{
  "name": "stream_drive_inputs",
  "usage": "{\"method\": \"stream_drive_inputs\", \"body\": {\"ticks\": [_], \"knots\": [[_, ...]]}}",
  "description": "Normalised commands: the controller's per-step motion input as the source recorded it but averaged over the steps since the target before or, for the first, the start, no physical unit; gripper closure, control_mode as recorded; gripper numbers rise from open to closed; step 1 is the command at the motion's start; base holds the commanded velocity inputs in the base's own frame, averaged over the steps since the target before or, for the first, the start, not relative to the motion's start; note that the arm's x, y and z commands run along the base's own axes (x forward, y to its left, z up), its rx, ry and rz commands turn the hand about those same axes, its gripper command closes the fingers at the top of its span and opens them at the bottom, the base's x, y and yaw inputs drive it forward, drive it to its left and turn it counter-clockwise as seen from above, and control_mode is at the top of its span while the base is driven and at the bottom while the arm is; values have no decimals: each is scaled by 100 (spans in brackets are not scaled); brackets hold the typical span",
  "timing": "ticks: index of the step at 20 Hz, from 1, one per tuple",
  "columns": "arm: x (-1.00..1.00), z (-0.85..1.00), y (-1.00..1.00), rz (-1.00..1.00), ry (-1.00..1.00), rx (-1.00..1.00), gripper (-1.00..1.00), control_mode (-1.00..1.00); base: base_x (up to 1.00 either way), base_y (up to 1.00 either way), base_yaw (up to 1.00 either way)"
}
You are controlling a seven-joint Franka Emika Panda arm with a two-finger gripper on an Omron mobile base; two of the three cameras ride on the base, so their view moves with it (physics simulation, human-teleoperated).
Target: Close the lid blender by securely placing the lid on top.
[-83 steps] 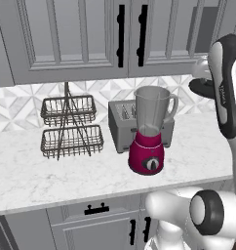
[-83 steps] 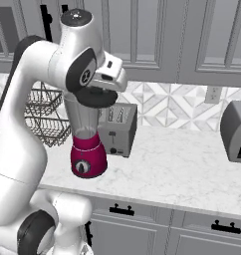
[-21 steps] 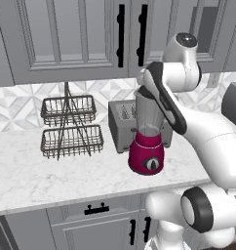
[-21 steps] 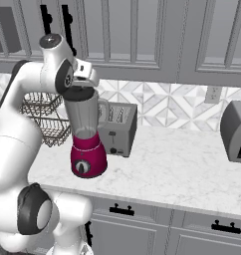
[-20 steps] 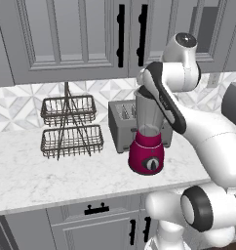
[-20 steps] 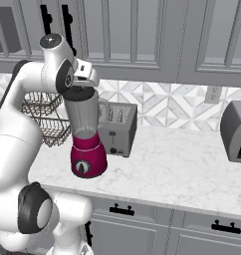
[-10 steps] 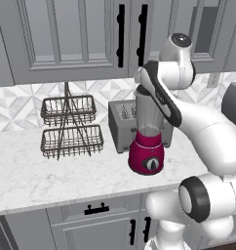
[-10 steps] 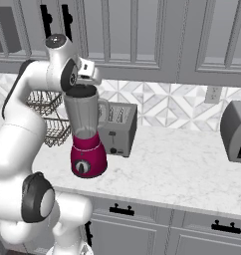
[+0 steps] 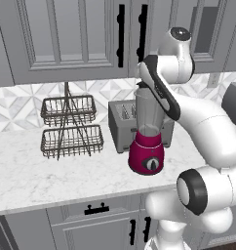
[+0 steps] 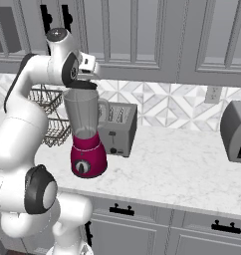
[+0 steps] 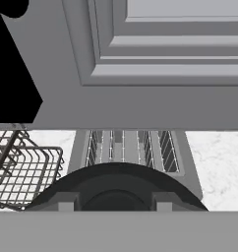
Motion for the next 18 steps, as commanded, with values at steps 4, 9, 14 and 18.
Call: {"method": "stream_drive_inputs", "body": {"ticks": [4, 9, 14, 18], "knots": [[2, -15, 0, 0, 0, 0, 100, -100, 0, 0, 0], [0, -22, 0, 0, -3, 0, 100, -100, 0, 0, 0], [0, -21, 0, 0, -5, 0, 100, -100, 0, 0, 0], [0, -24, 0, 0, -7, 0, 100, -100, 0, 0, 0]]}}
